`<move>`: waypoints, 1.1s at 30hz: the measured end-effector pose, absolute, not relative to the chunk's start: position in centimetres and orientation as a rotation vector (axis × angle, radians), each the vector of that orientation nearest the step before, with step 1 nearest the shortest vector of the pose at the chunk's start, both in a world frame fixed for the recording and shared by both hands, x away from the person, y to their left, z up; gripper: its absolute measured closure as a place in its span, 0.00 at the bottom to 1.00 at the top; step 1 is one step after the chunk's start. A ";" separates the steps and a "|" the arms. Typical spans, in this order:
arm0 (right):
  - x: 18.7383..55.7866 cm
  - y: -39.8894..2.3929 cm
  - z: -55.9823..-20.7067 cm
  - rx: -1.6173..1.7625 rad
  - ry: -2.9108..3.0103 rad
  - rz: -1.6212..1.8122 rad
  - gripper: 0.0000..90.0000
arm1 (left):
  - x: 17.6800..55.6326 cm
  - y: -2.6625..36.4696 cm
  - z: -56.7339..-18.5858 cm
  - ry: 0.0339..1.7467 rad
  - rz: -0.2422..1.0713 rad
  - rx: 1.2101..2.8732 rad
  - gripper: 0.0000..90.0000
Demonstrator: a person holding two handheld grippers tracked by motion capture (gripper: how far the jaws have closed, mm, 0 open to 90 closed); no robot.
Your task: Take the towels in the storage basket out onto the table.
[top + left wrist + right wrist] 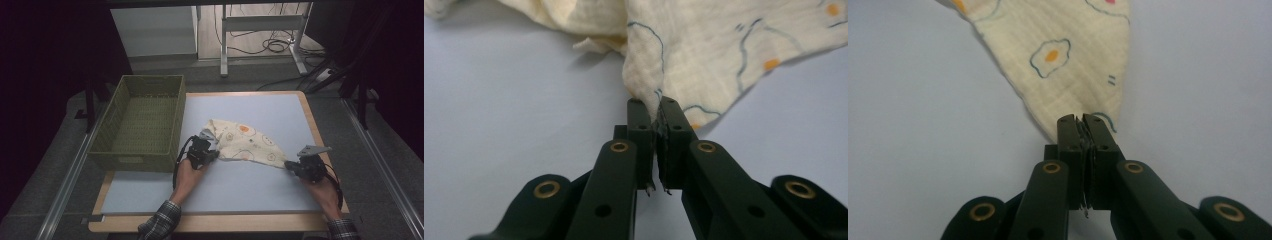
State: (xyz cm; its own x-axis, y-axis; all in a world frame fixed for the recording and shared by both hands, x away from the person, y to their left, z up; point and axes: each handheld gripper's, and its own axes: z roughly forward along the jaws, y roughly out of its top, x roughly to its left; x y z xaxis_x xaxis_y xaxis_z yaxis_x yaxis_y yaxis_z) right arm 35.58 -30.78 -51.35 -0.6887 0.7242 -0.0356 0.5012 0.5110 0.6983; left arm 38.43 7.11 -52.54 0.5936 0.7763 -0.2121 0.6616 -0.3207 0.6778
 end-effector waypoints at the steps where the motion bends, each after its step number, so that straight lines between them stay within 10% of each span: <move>1: 35.6 -30.8 -51.3 1.023 2.434 0.970 0.97 | 38.4 7.1 -52.5 1.136 0.194 2.069 0.96; 25: 27.4 -29.9 -51.9 0.922 2.573 1.097 0.96 | 25.8 11.5 -53.5 1.092 0.141 2.108 0.92; 33: 27.9 -30.6 -50.1 0.959 2.542 1.152 0.79 | 27.1 11.1 -52.1 1.077 0.307 2.073 0.39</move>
State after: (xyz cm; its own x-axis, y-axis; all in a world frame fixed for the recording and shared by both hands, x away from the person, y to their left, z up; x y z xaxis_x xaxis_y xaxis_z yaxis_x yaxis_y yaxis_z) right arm 27.92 -30.58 -50.11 -0.7724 0.6291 0.0881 0.4809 0.4885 0.7280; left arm 27.09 11.14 -52.08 0.6145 0.7785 -0.1276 0.5943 -0.3506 0.7238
